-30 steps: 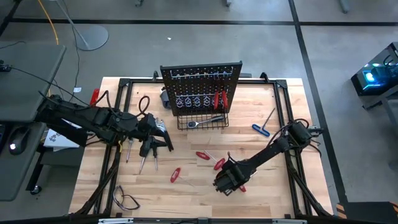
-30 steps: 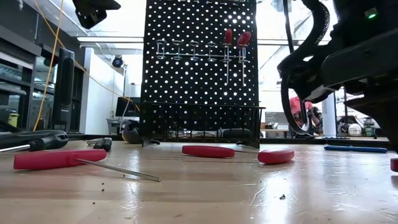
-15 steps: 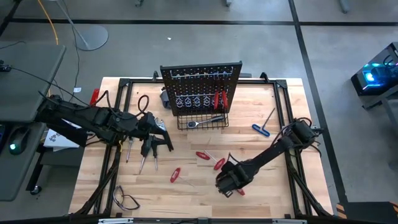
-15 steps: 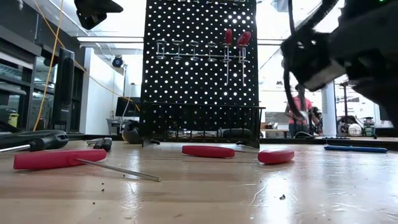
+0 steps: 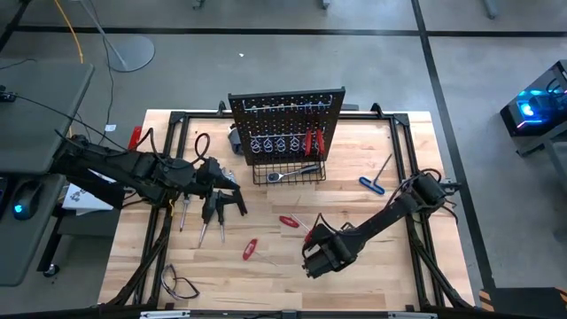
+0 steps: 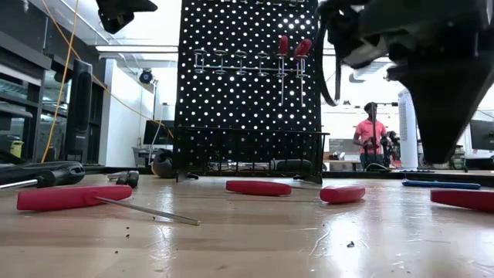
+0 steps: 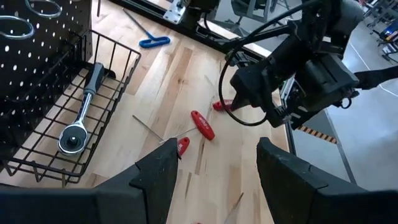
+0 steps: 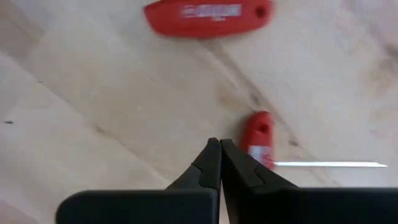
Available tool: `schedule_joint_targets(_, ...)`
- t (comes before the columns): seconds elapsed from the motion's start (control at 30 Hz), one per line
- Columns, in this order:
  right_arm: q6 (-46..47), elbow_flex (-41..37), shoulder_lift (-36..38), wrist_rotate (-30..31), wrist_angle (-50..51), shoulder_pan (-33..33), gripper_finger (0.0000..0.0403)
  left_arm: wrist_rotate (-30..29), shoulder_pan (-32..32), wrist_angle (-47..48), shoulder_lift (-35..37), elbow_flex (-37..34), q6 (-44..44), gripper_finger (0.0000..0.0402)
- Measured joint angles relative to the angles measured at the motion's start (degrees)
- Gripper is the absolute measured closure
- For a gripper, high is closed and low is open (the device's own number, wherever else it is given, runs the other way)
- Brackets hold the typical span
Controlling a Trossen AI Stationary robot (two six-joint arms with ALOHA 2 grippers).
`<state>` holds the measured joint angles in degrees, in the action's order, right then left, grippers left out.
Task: Hang tools onto peg board
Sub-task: Hang the red allen wrench on the peg board
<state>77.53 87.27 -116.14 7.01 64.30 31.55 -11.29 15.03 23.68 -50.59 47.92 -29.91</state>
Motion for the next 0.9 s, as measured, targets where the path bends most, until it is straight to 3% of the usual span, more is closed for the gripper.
schedule_joint_targets(0.13,4.30,3.34,0.20,0.89,7.18,0.61,0.0401,0.02,0.00,0.01,0.00,0.00,-0.47,0.0202)
schedule_joint_targets(0.27,17.85,2.38,0.60,-2.68,13.64,2.16,0.0402,0.14,0.00,0.00,0.00,0.02,-1.41,0.0202)
schedule_joint_targets(0.37,30.10,-2.94,3.80,-5.16,8.32,4.14,0.0402,0.18,0.00,-0.02,0.00,0.02,-1.71,0.0202)
schedule_joint_targets(0.5,50.16,-13.30,11.96,0.53,-0.70,7.07,0.0402,0.21,0.00,-0.08,0.00,0.02,-1.66,0.0202)
schedule_joint_targets(0.63,50.98,-21.88,19.02,0.83,-11.08,4.48,0.0402,0.22,0.00,-1.08,0.00,0.02,-0.96,0.0202)
schedule_joint_targets(0.77,49.17,-25.08,20.84,0.93,-15.80,1.12,0.0390,0.22,0.00,-1.34,0.02,0.04,-0.09,0.0202)
schedule_joint_targets(0.9,34.37,-24.68,20.94,-0.50,-14.63,-0.80,0.0350,0.85,0.09,-1.26,0.04,0.07,-1.33,0.0202)
